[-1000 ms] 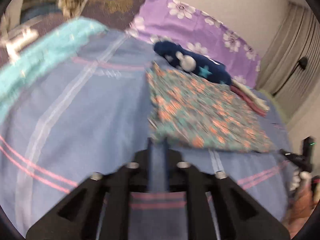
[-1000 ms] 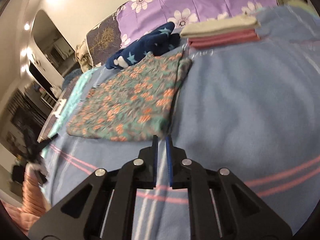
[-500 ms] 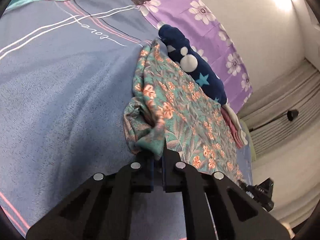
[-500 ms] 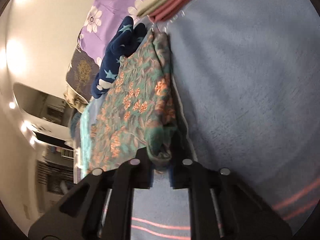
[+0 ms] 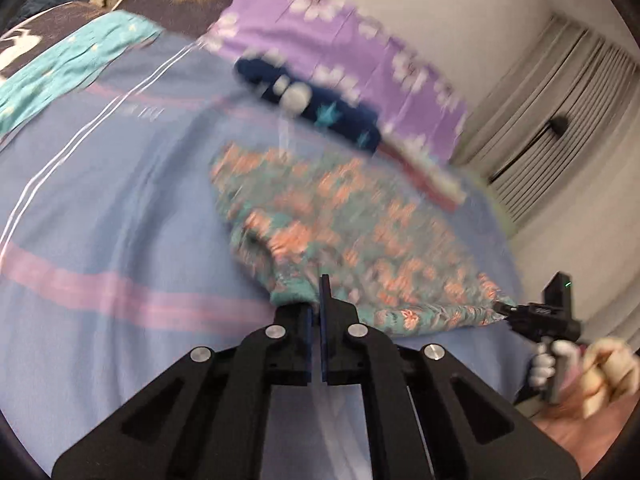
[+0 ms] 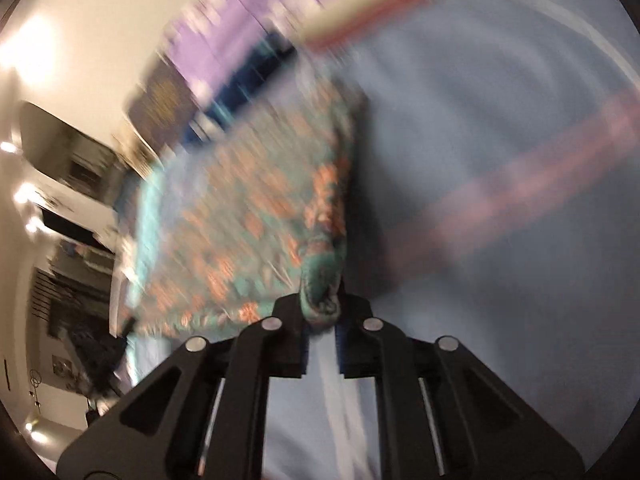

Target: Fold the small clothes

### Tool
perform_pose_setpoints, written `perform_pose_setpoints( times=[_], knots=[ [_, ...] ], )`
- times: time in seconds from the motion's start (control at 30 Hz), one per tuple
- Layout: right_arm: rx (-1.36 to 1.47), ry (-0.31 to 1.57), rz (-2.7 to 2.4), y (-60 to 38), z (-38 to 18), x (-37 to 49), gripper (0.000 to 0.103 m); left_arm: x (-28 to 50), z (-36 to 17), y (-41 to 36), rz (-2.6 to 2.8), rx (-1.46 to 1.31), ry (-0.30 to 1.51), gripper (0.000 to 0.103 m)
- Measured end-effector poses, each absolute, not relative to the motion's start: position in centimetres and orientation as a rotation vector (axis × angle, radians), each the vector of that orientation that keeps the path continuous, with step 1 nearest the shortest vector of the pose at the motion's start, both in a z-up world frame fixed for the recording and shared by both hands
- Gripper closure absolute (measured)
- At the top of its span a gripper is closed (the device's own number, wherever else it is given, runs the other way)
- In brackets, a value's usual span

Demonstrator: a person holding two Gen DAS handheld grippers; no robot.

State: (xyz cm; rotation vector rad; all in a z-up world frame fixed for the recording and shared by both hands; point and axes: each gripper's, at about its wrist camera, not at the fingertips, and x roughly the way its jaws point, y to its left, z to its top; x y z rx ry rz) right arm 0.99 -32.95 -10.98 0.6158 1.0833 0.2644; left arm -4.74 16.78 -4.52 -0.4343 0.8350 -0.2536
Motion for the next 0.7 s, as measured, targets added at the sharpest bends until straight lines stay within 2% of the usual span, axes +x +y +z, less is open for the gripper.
perform_pose_setpoints(
  times=[0.03,0.1,0.17,0.27,0.33,0.4,0.5,0.57,0.6,0.7],
  knots=[
    [0.601,1.146,0.236,-33.3,-12.7,0.0,0.089,-5.4,-5.4,17.3,-0.209,-0.438,0.861,0.101],
    [0.644,1.118,0.256,-34.6,-13.2,-0.8,0.091,-6.4,-6.2,18.7,-0.094,-0.449,0.881,0.100],
    [0.631,1.063,0.228,-35.6,-12.0,-0.7,0.072,-6.9,-5.0,19.6,0.048,-0.370,0.847,0.101],
    [0.527,0.949,0.260,-35.8,-9.6,1.6,0.070,-6.4,-1.6,18.8,0.037,-0.325,0.724,0.100],
    [0.497,0.919,0.275,-35.4,-8.9,3.6,0.069,-5.3,0.2,16.3,-0.062,-0.304,0.656,0.093],
    [0.512,0.906,0.310,-35.2,-8.9,6.6,0.063,-3.7,0.6,13.2,-0.173,-0.278,0.647,0.077],
    [0.539,0.939,0.337,-34.7,-10.3,10.6,0.062,-0.3,-2.0,7.3,-0.311,-0.204,0.761,0.071],
    [0.565,0.976,0.353,-34.2,-11.7,13.3,0.050,1.1,-4.2,4.9,-0.350,-0.174,0.845,0.070],
    [0.579,0.983,0.358,-33.9,-12.2,14.4,0.048,1.6,-6.1,3.5,-0.356,-0.144,0.911,0.069],
    [0.580,0.971,0.331,-33.9,-13.1,17.3,0.055,1.1,-9.4,1.7,-0.303,-0.047,0.931,0.066]
  ],
)
